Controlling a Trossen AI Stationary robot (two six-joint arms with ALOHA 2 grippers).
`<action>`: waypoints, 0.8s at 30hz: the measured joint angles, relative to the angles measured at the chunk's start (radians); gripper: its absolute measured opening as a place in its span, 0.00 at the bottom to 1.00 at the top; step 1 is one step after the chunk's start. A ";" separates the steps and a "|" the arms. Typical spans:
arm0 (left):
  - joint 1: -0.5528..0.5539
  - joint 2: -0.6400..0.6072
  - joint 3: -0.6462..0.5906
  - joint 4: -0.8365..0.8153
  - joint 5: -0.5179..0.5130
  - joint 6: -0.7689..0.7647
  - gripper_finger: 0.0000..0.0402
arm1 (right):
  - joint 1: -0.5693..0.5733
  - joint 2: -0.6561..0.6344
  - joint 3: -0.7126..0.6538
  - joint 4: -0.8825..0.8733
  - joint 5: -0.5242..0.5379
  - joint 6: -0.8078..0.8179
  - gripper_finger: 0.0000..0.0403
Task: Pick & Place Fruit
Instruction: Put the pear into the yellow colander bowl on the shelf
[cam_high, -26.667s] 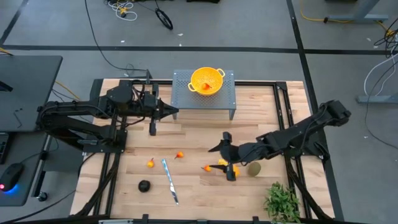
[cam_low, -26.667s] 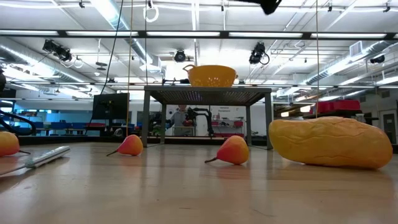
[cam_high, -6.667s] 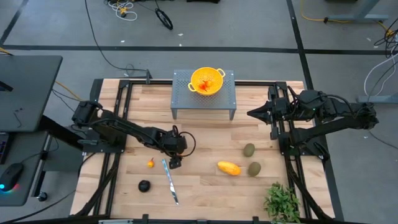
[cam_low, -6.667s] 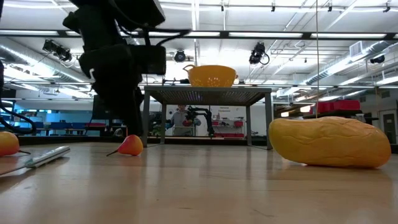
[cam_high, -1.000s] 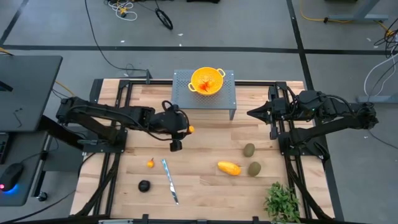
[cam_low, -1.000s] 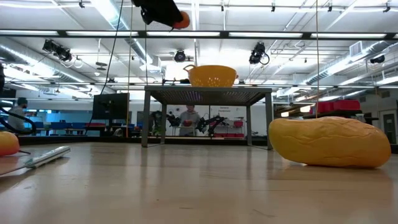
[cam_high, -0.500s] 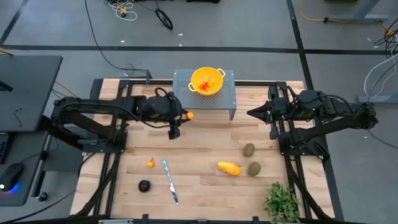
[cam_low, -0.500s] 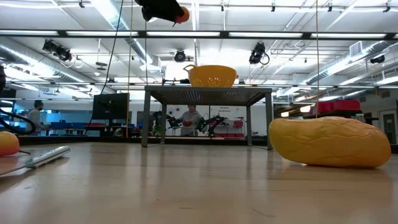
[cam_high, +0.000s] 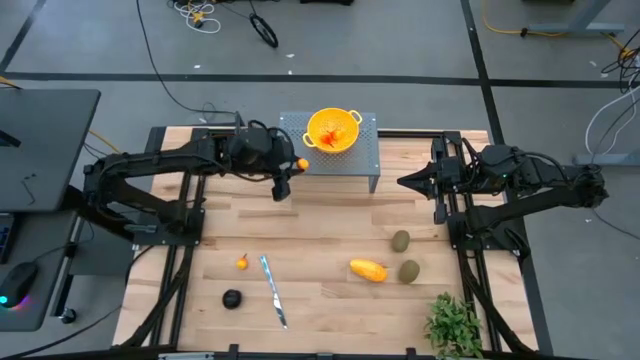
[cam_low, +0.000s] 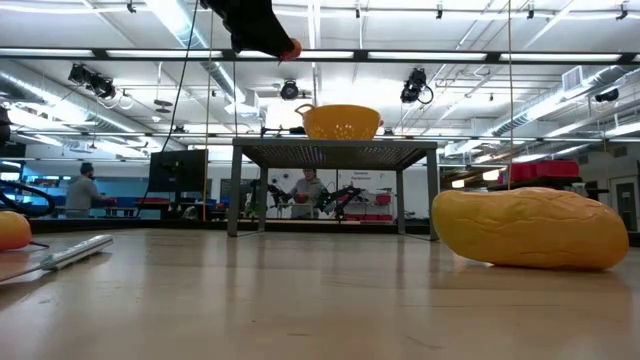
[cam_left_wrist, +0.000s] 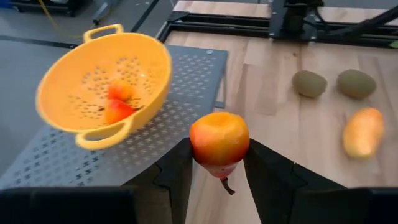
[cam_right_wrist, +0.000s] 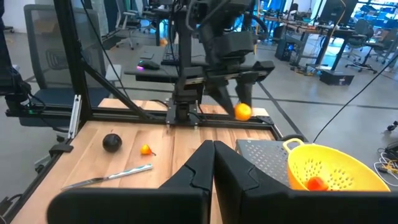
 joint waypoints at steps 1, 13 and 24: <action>0.012 0.000 0.000 0.000 0.008 0.001 0.36 | 0.000 0.000 0.000 0.000 0.000 0.003 0.04; 0.128 0.002 0.000 0.179 0.041 -0.031 0.36 | 0.000 0.000 0.000 0.002 -0.001 0.036 0.04; 0.191 0.002 0.000 0.231 0.034 -0.067 0.36 | 0.000 0.000 0.000 0.002 -0.001 0.036 0.04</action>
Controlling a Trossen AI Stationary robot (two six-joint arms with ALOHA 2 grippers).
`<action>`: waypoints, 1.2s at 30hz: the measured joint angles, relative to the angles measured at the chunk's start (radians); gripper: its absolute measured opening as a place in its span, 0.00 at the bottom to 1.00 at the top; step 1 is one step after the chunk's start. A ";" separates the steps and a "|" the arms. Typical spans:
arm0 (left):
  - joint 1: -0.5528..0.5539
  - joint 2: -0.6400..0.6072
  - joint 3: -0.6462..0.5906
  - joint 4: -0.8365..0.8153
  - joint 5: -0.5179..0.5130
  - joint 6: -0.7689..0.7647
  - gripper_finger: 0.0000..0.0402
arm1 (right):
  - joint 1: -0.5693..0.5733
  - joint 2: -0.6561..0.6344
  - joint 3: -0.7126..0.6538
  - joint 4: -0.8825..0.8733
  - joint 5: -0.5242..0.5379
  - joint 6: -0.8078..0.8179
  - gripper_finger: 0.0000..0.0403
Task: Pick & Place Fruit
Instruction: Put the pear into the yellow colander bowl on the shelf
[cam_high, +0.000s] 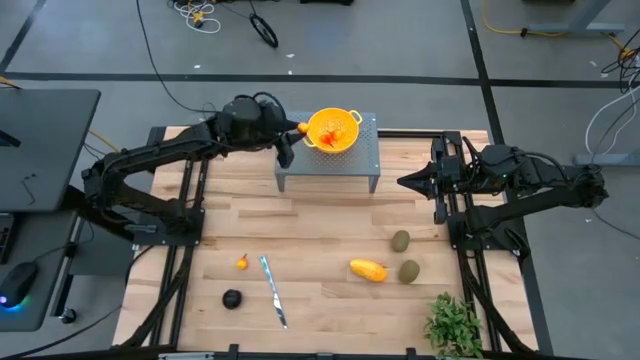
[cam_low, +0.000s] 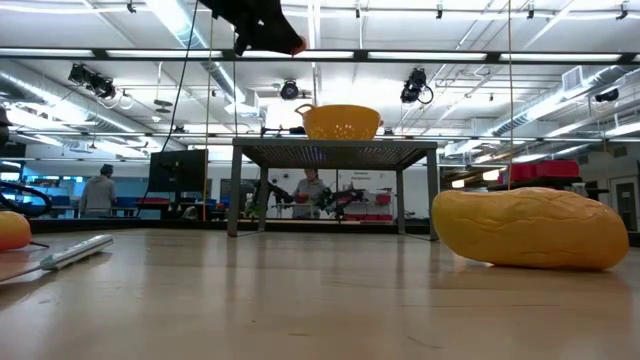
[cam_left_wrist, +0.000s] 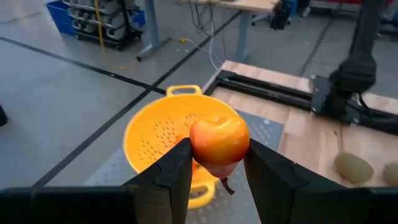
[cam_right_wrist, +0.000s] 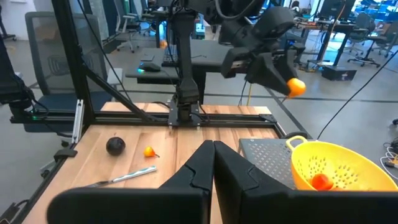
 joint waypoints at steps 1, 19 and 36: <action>0.004 0.000 0.000 0.005 -0.003 0.000 0.36 | 0.000 0.000 0.000 0.000 0.000 -0.001 0.04; 0.078 0.000 0.000 0.150 0.062 0.111 0.36 | 0.000 0.041 0.000 0.046 0.136 -0.008 0.04; 0.098 0.019 -0.075 0.234 0.084 0.133 0.36 | -0.001 0.121 0.000 0.046 0.160 -0.007 0.04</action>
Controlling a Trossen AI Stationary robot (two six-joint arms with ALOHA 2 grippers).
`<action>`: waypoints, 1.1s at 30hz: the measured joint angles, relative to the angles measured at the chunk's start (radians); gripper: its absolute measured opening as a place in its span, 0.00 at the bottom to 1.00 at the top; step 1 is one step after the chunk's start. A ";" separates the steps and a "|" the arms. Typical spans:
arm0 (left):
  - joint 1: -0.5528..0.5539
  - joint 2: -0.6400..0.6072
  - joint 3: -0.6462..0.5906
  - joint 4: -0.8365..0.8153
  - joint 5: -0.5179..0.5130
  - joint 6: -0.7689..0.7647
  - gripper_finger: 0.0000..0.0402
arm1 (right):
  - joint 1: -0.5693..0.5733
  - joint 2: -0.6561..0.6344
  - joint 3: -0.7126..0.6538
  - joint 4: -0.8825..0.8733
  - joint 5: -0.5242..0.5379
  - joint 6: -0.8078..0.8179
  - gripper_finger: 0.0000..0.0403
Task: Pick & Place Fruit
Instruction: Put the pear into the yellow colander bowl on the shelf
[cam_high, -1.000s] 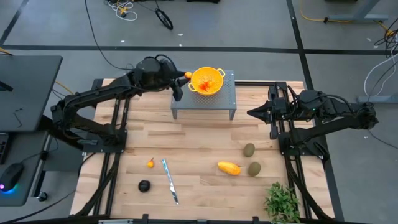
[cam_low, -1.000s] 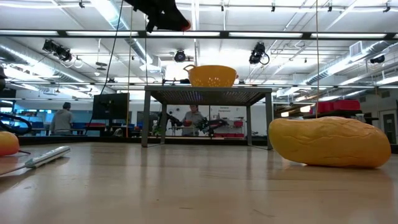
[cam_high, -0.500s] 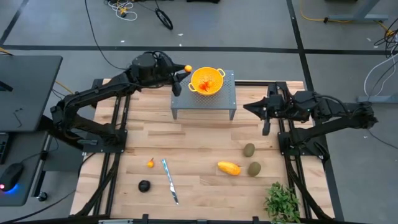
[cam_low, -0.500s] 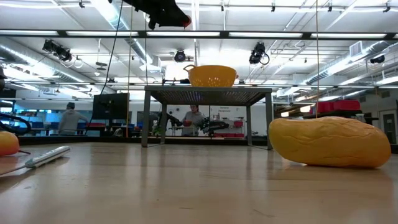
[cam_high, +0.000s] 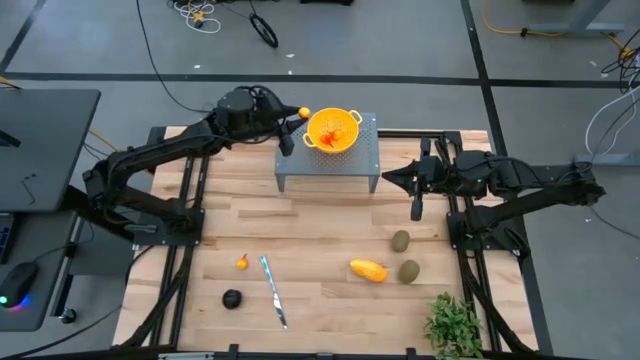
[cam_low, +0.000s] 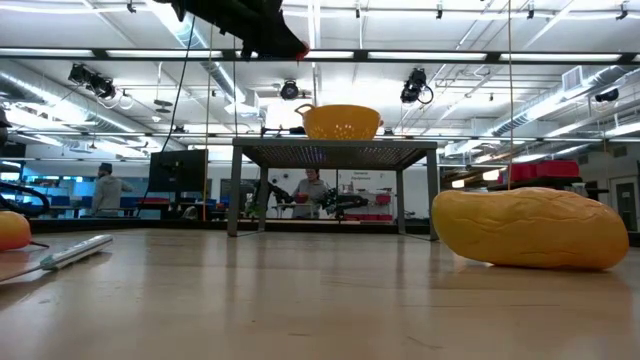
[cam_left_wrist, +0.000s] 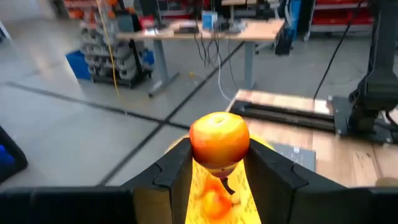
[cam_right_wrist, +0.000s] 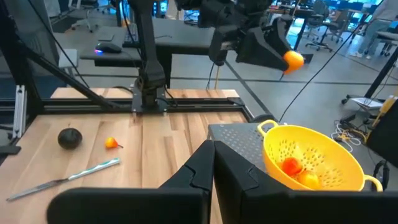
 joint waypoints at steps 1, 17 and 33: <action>0.003 0.004 -0.001 -0.001 0.001 -0.002 0.36 | -0.001 0.000 0.000 0.000 0.005 0.000 0.04; 0.011 0.016 0.000 0.047 0.057 -0.041 0.36 | -0.083 0.000 0.000 0.118 -0.162 0.017 0.04; 0.011 0.016 0.000 0.045 0.057 -0.046 0.36 | -0.378 0.000 0.000 0.086 -0.403 0.007 0.04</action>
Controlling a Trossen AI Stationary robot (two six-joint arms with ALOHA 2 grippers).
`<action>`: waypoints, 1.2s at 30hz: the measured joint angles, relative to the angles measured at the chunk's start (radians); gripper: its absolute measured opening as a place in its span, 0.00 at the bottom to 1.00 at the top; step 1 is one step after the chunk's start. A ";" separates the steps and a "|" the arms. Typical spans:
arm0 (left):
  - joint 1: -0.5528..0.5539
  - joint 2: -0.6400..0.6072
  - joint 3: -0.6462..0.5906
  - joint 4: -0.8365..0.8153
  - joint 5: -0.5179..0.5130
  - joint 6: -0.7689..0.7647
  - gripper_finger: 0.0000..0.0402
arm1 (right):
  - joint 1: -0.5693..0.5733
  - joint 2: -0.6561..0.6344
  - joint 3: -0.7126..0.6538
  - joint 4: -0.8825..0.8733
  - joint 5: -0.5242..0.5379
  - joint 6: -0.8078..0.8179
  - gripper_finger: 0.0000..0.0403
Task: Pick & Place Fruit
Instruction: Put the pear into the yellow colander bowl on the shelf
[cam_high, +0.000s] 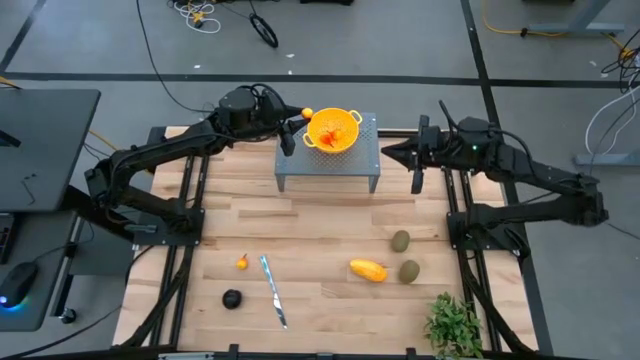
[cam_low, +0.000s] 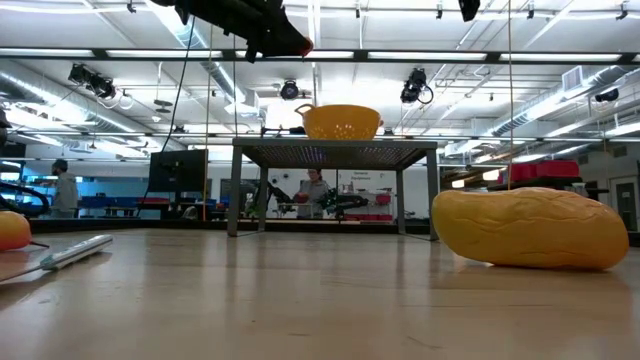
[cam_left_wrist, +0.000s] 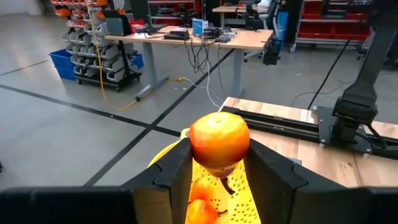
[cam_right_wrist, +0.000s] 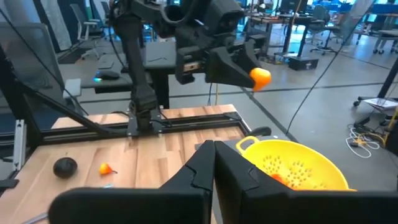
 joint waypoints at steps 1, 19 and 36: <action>0.000 0.000 0.000 0.000 0.000 0.000 0.36 | -0.009 0.000 0.000 0.000 -0.004 0.000 0.04; 0.011 0.146 0.001 0.154 0.017 -0.018 0.36 | -0.029 0.000 0.000 -0.002 -0.027 -0.023 0.04; 0.033 0.164 0.001 0.126 0.026 -0.023 0.36 | -0.029 0.001 0.000 -0.006 -0.018 -0.048 0.04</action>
